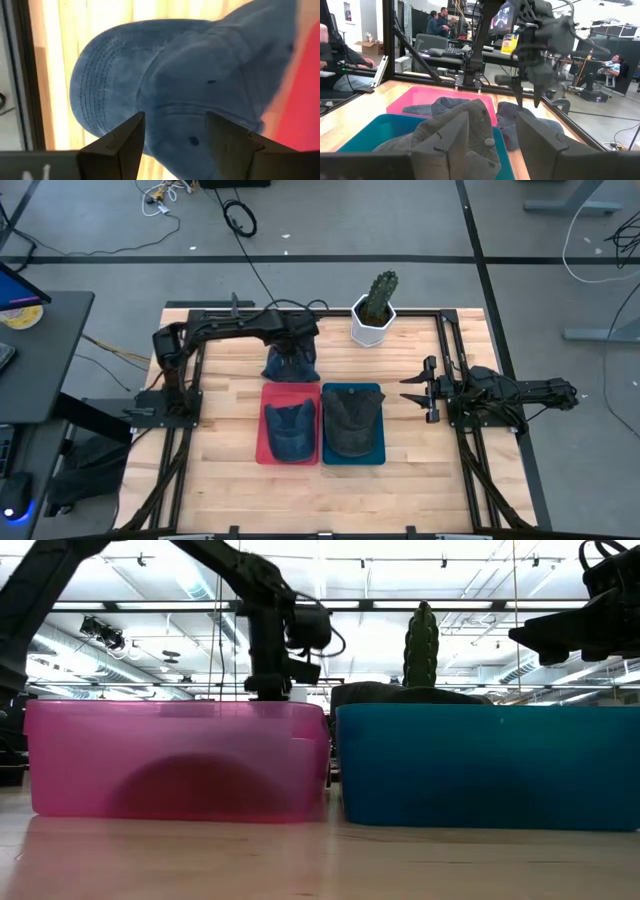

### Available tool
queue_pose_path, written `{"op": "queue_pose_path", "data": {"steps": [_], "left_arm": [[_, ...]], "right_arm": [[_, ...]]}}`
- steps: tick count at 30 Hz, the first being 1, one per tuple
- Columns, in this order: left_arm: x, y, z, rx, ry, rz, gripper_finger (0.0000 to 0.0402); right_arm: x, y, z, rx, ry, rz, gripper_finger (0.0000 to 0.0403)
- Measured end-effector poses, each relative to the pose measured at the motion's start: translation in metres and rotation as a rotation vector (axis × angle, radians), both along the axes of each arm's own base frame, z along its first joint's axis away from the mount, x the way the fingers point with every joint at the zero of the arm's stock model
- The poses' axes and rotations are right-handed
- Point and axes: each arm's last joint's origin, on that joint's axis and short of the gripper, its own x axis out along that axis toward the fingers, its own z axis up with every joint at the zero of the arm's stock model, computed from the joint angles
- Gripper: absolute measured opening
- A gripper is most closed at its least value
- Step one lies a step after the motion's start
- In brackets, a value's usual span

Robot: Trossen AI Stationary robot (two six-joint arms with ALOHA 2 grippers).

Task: Pick & Place hat
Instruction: Put the blue cap into the pink bin

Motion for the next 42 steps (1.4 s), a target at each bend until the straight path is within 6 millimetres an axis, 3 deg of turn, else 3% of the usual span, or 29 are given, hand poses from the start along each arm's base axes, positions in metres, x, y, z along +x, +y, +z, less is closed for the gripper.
{"op": "queue_pose_path", "data": {"steps": [6,13,16,18,19,21,25,30,35,38,42], "left_arm": [[-0.002,0.022,-0.024,-0.012,0.06,0.062,0.0209],[-0.001,0.034,-0.046,-0.028,0.104,0.125,0.0191],[-0.002,0.034,-0.05,-0.029,0.131,0.114,0.0139],[-0.002,0.032,-0.049,-0.021,0.149,0.092,0.0068],[-0.005,0.03,-0.046,-0.008,0.173,0.091,0.0036],[-0.009,0.028,-0.039,0.018,0.198,0.105,0.0015],[-0.021,0.021,-0.011,0.054,0.203,0.107,0.0007],[-0.038,0.002,0.04,0.126,0.106,0.099,0.0005],[-0.054,-0.032,0.082,0.133,-0.024,0.095,0.0005],[-0.062,-0.059,0.096,0.12,-0.044,0.083,0.0004],[-0.065,-0.096,0.099,0.058,-0.036,0.098,0.0004]], "right_arm": [[0.0,0.0,0.0,0.0,0.0,0.0,0.0168],[0.0,0.0,0.0,0.0,0.0,0.0,0.0168],[0.0,0.0,0.0,0.0,0.0,0.0,0.0168],[0.0,0.0,0.0,0.0,0.0,0.0,0.0168],[0.0,0.0,0.0,0.0,0.0,0.0,0.0168],[0.0,0.0,0.0,0.0,0.0,0.0,0.0168],[0.0,0.0,0.0,0.0,0.0,0.0,0.0168],[0.0,0.0,0.0,0.0,0.0,0.0,0.0168],[0.0,0.0,0.0,0.0,0.0,-0.001,0.0168],[0.0,0.0,0.0,0.0,0.0,0.0,0.0168],[0.0,0.0,0.0,0.0,0.0,0.0,0.0168]]}}
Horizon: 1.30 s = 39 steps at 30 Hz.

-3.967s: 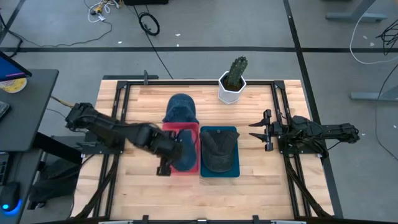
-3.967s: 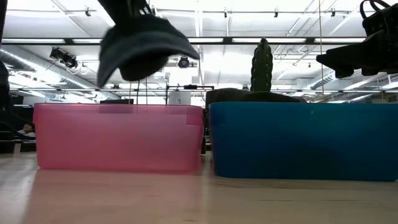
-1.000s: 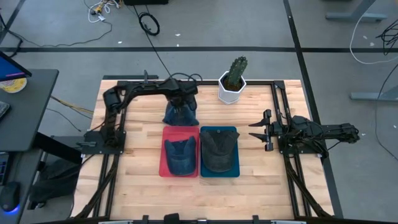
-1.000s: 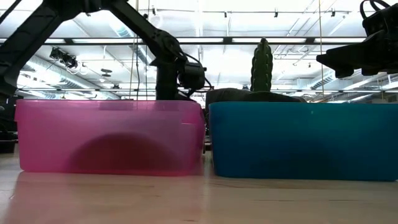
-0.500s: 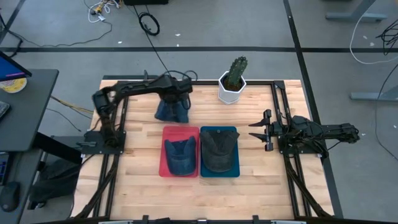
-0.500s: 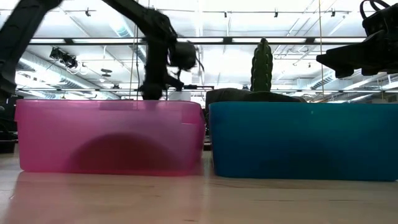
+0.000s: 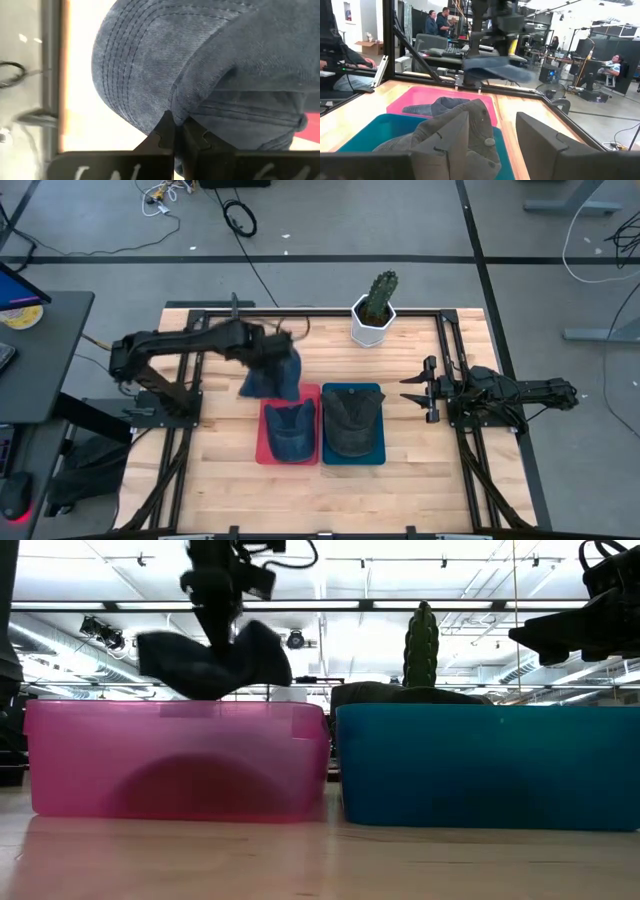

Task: Pick & Place hat
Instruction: Put the blue cap into the pink bin

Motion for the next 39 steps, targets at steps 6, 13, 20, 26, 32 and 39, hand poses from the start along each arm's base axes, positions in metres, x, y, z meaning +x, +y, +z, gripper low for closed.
{"op": "queue_pose_path", "data": {"steps": [6,13,20,26,32,39], "left_arm": [[0.008,-0.059,-0.003,-0.096,-0.063,-0.033,0.0004],[0.015,-0.097,-0.005,-0.145,-0.164,-0.009,0.0003],[0.029,-0.101,-0.024,-0.144,-0.12,0.036,0.0003],[0.057,-0.098,-0.063,-0.124,-0.048,0.048,0.0003],[0.076,-0.094,-0.111,-0.094,0.09,0.081,0.0004],[0.086,-0.097,-0.141,-0.075,0.162,0.061,0.0016]], "right_arm": [[0.0,0.0,0.0,0.0,0.0,0.0,0.0168],[0.0,0.0,0.0,0.0,0.0,0.0,0.0168],[0.0,0.0,0.0,0.0,0.0,0.0,0.0168],[0.0,0.0,0.0,0.0,0.0,0.0,0.0168],[0.0,0.0,0.0,0.0,0.0,0.0,0.0168],[0.0,0.0,0.0,0.0,0.0,0.0,0.0168]]}}
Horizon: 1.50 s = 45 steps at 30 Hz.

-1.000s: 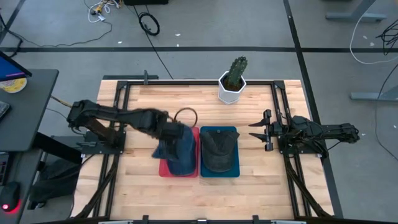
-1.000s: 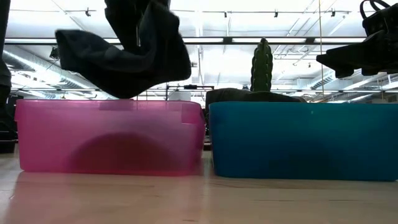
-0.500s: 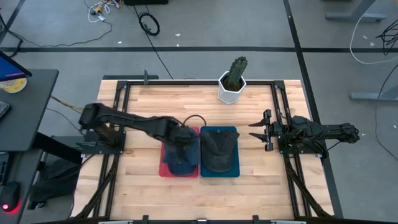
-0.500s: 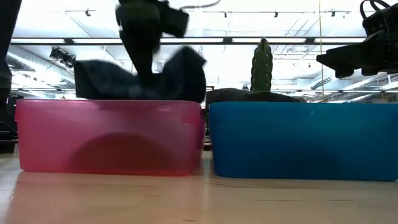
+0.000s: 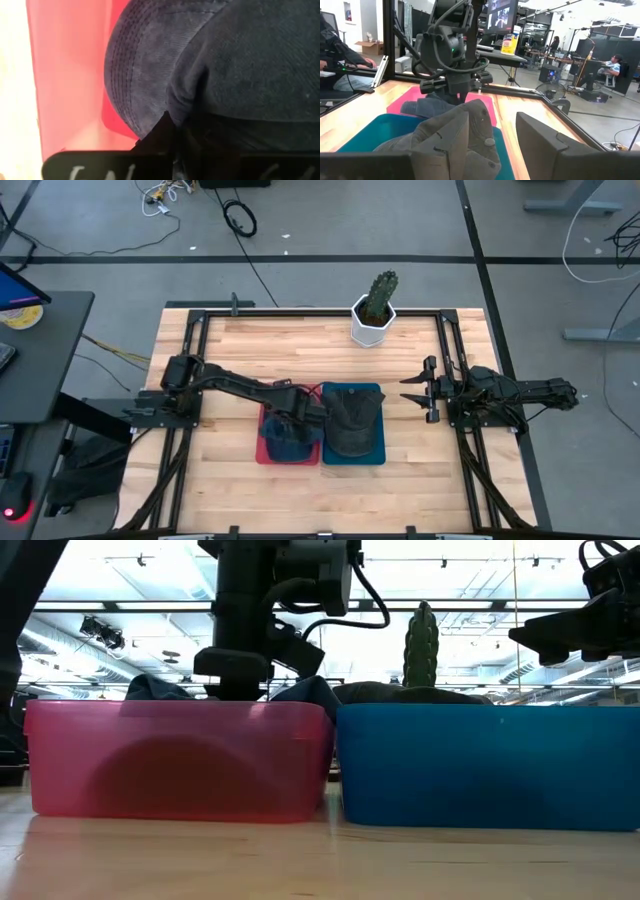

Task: Pick & Place hat
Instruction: Put the blue cap into the pink bin, then return to Home Position

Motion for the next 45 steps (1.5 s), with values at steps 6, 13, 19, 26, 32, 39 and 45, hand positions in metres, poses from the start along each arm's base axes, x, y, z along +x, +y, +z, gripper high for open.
{"op": "queue_pose_path", "data": {"steps": [6,13,19,26,32,39,45], "left_arm": [[-0.002,0.001,0.008,0.003,-0.02,0.003,0.0022],[-0.01,0.002,0.033,-0.015,-0.061,-0.014,0.0078],[-0.017,0.003,0.064,-0.037,-0.148,-0.027,0.0148],[-0.034,-0.001,0.114,-0.075,-0.291,-0.087,0.0209],[-0.035,-0.001,0.136,-0.088,-0.471,-0.073,0.022],[-0.03,-0.012,0.127,-0.104,-0.496,-0.079,0.022],[-0.037,-0.021,0.12,-0.1,-0.498,-0.147,0.022]], "right_arm": [[0.0,0.0,0.0,0.0,0.0,0.0,0.0168],[0.0,0.0,0.0,0.0,0.0,-0.001,0.0168],[0.0,0.0,0.0,0.0,-0.001,0.0,0.0168],[0.0,0.0,0.0,0.0,-0.001,0.0,0.0168],[0.0,0.0,0.0,0.0,0.0,0.0,0.0168],[0.0,0.0,0.0,0.0,0.0,0.0,0.0168],[0.0,0.0,0.0,0.0,0.0,0.0,0.0168]]}}
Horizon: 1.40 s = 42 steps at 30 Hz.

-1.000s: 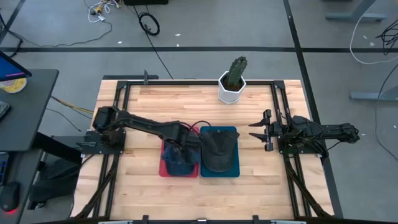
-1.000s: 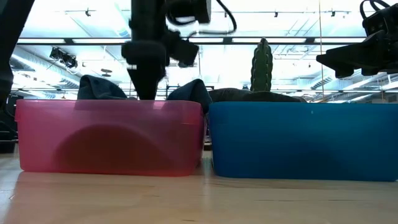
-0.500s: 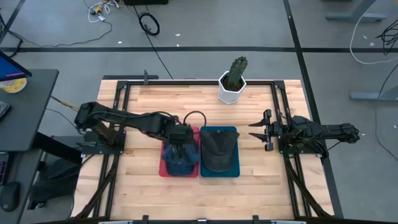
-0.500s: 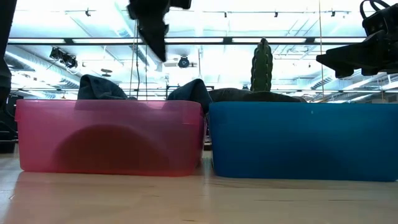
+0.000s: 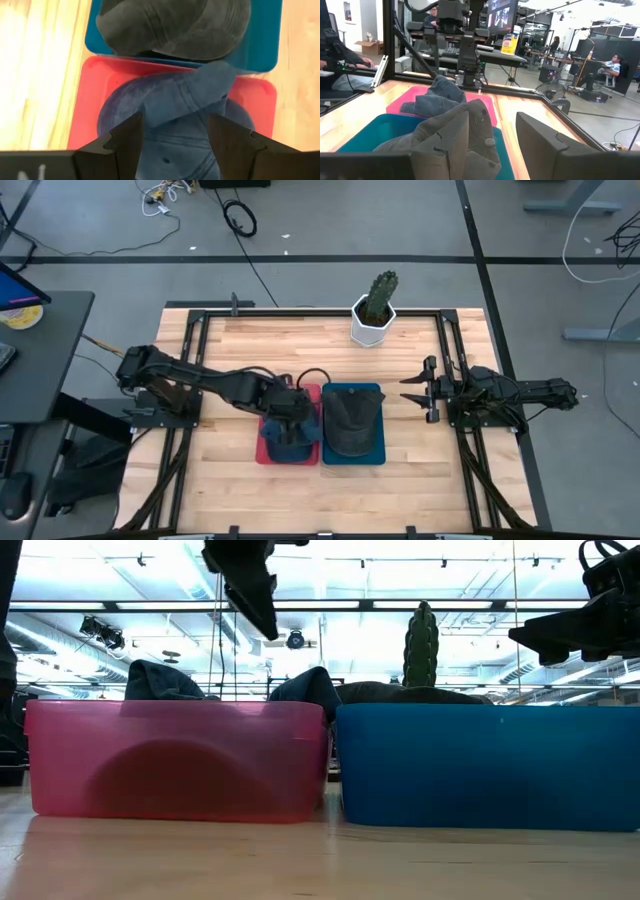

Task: Pick & Place hat
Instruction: Return to Home Position

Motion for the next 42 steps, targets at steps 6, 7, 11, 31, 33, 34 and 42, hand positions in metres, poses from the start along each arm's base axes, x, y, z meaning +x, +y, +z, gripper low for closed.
{"op": "queue_pose_path", "data": {"steps": [6,7,11,31,33,34,42], "left_arm": [[-0.019,0.006,0.013,0.024,-0.098,0.018,0.022],[-0.023,0.007,0.014,0.031,-0.116,0.016,0.022],[-0.035,0.01,0.021,0.037,-0.222,-0.027,0.022],[-0.114,0.033,0.006,0.029,-0.617,-0.066,0.022],[-0.12,0.034,0.007,0.015,-0.696,-0.061,0.022],[-0.124,0.035,0.006,0.008,-0.726,-0.067,0.022],[-0.148,0.041,-0.008,0.0,-0.886,-0.076,0.022]], "right_arm": [[0.0,0.0,0.0,0.0,0.0,0.0,0.0168],[0.0,0.0,0.0,0.0,0.0,0.0,0.0168],[0.0,0.0,0.0,0.0,0.0,0.0,0.0168],[0.0,0.0,0.0,0.0,-0.002,-0.001,0.0168],[0.0,0.0,0.0,0.0,-0.001,0.001,0.0168],[0.0,0.0,0.0,0.0,0.0,0.001,0.0168],[0.0,0.0,0.0,0.0,0.0,0.0,0.0168]]}}
